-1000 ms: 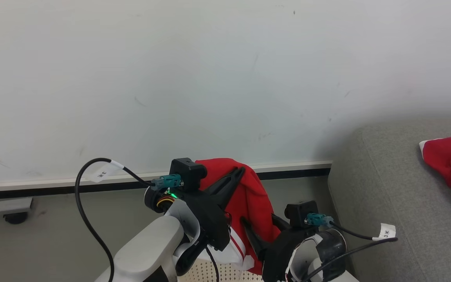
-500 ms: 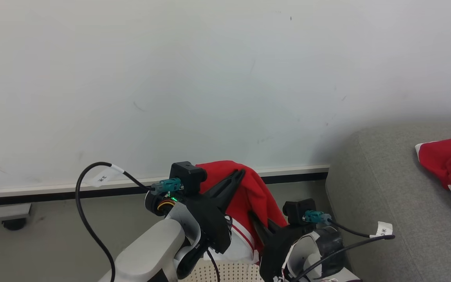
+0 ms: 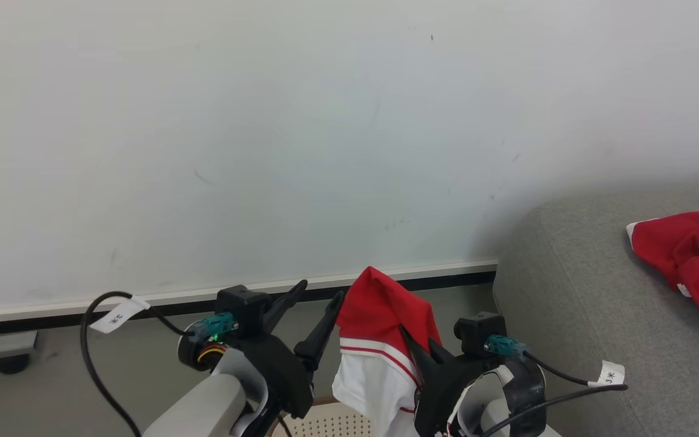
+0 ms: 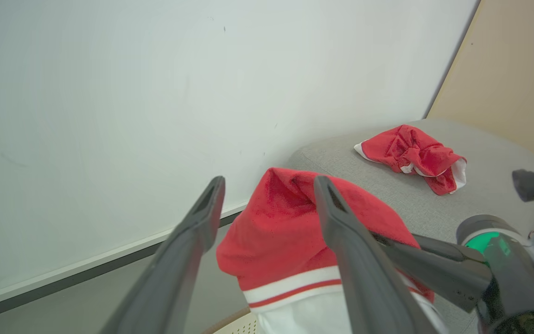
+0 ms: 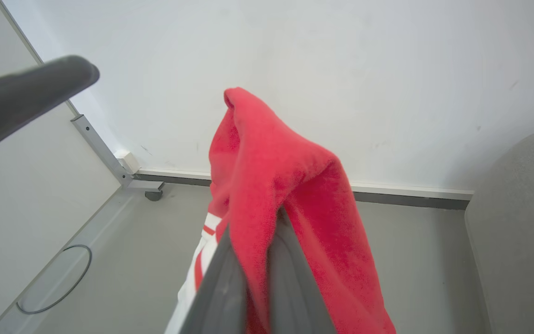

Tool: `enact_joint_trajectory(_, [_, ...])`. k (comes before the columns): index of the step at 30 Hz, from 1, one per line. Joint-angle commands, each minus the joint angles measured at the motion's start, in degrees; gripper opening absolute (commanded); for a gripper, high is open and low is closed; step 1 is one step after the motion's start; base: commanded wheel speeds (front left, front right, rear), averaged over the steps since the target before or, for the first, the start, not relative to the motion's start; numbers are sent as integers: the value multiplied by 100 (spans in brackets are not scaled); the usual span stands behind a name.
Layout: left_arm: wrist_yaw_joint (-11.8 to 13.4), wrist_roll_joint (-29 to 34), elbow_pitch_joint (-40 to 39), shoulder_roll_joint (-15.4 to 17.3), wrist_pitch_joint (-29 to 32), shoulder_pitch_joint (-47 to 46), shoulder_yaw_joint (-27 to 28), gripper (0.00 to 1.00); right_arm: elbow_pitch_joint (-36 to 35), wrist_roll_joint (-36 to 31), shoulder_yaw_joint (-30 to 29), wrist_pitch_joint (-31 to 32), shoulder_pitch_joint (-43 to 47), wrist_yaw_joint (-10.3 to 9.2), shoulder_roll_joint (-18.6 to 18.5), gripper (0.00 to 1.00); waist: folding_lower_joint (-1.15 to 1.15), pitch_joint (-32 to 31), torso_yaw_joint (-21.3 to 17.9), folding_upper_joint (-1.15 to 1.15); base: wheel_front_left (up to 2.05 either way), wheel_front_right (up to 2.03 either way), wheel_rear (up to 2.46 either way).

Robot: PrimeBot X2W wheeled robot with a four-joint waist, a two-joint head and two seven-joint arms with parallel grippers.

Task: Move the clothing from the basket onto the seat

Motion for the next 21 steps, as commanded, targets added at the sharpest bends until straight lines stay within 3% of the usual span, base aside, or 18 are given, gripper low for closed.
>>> enact_joint_trajectory(1, [44, 24, -30, 89, -69, 151, 28, 100, -25, -99, -71, -50, 89, -2, 9, 0, 0, -11, -14, 0, 0, 0, 0])
enact_joint_trajectory(8, [358, 20, -494, 575, -230, 815, 409, 100, -403, -832, -936, 19, 468, -2, -73, 0, 0, 8, -92, 0, 0, 0, 0])
enact_joint_trajectory(15, [704, 155, -1247, 1048, -262, 1623, 817, 100, -1567, -1501, -1989, 463, 1227, -2, -185, 0, 0, 81, -149, 0, 0, 0, 0])
enact_joint_trajectory(21, [837, 308, -1780, 1286, -265, 2107, 989, 100, -2644, -1902, -2700, 931, 1893, -1, -160, 0, 0, 156, -195, 0, 0, 0, 0])
